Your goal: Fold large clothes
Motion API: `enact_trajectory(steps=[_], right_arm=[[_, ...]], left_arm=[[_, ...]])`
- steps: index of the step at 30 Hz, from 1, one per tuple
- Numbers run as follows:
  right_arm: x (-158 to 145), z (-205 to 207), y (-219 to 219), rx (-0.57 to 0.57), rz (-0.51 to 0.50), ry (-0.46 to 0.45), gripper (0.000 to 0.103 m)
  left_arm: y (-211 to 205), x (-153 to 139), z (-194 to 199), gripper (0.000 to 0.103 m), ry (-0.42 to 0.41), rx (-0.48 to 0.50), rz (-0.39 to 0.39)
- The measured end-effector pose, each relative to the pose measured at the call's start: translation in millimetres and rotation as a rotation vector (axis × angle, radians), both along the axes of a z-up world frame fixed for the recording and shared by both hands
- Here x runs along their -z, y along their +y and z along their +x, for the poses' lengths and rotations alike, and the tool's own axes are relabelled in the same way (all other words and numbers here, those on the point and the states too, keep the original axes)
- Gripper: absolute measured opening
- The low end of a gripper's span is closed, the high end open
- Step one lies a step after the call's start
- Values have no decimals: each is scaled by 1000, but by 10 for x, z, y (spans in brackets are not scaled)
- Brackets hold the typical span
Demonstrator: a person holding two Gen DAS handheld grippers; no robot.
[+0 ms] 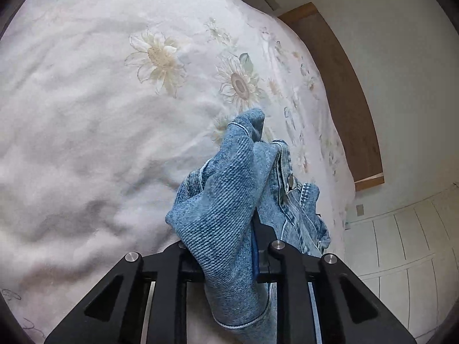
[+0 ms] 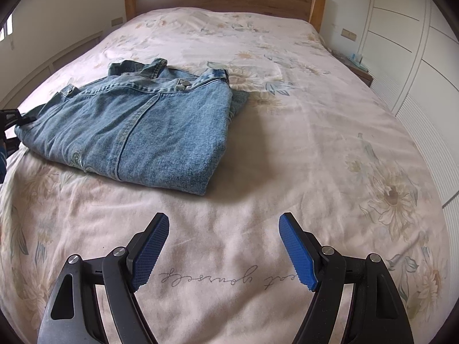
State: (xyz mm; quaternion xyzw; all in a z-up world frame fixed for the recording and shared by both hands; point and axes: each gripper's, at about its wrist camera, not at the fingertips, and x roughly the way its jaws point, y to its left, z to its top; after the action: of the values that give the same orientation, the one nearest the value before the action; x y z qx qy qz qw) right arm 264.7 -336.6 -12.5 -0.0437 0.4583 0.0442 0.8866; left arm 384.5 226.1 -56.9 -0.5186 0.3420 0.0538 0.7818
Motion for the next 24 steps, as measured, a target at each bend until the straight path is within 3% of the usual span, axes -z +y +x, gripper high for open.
enact_trajectory(steps=[6,12,17,24], right_arm=[[-66,-45,-98,15,8,-15,80],[-177,-118,-258,40,20,-39,80],[-288,-214,-476,75,26,-62,80],[-320,-309,-774,128,51,-74,80]], left_arm=[[-148,-306,106,14,-38,47,31],[-656,-856,312,13,-115,159,81],[-1295,-1253,458,12,-205,281,74],[-2600,-1382,637,12,-250,516,59]])
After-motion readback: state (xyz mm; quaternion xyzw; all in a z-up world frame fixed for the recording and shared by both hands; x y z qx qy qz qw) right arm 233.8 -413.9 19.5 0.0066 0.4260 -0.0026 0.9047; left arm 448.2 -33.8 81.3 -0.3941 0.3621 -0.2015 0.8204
